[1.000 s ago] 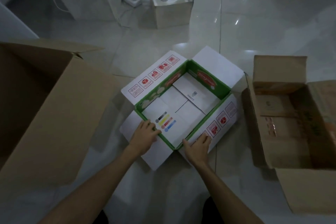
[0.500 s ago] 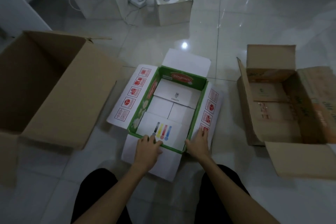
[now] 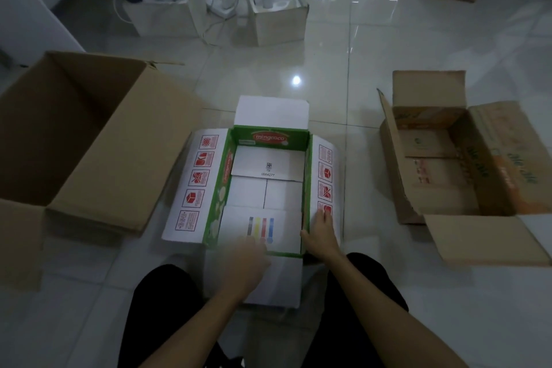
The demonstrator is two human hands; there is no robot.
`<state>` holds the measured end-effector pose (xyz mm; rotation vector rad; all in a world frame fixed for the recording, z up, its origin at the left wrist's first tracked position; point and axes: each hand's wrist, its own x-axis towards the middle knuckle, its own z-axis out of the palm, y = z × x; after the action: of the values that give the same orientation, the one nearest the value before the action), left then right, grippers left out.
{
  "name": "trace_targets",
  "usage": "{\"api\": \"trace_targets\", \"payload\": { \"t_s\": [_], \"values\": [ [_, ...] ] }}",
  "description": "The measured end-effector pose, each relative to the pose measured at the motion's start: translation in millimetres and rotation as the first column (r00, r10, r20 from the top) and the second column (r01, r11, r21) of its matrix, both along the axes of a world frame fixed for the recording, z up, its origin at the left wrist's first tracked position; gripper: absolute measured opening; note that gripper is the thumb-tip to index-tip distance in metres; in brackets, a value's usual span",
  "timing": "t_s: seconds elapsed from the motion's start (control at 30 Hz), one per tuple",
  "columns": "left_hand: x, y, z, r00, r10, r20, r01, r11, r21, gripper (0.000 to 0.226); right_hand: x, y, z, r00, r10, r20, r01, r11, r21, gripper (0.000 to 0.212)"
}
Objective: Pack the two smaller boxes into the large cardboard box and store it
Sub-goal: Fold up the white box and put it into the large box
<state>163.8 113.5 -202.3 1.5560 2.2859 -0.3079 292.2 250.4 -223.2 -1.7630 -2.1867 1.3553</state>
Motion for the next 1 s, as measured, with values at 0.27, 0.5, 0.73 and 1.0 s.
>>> {"api": "trace_targets", "payload": {
  "t_s": [0.27,0.5,0.73,1.0],
  "values": [
    [10.2,54.6,40.6,0.986,-0.065,0.151,0.075,0.995,-0.061,0.041,46.2,18.6,67.5,0.996,0.084,-0.038,-0.08,0.991,0.106,0.043],
    [88.7,153.7,97.1,0.702,0.091,0.706,-0.2,0.977,0.073,0.045,137.3,66.5,121.3,0.948,-0.12,-0.296,0.249,0.859,0.448,0.019],
    [179.0,231.4,98.4,0.485,0.068,0.872,-0.286,0.954,0.085,0.064,234.1,135.4,74.1,0.979,-0.07,0.193,0.002,0.944,0.331,0.051],
    [180.9,236.6,54.4,0.534,-0.003,0.845,-0.296,0.936,0.191,0.07,256.6,117.1,32.9,0.893,0.051,0.447,-0.169,0.959,0.227,0.047]
  ]
}}
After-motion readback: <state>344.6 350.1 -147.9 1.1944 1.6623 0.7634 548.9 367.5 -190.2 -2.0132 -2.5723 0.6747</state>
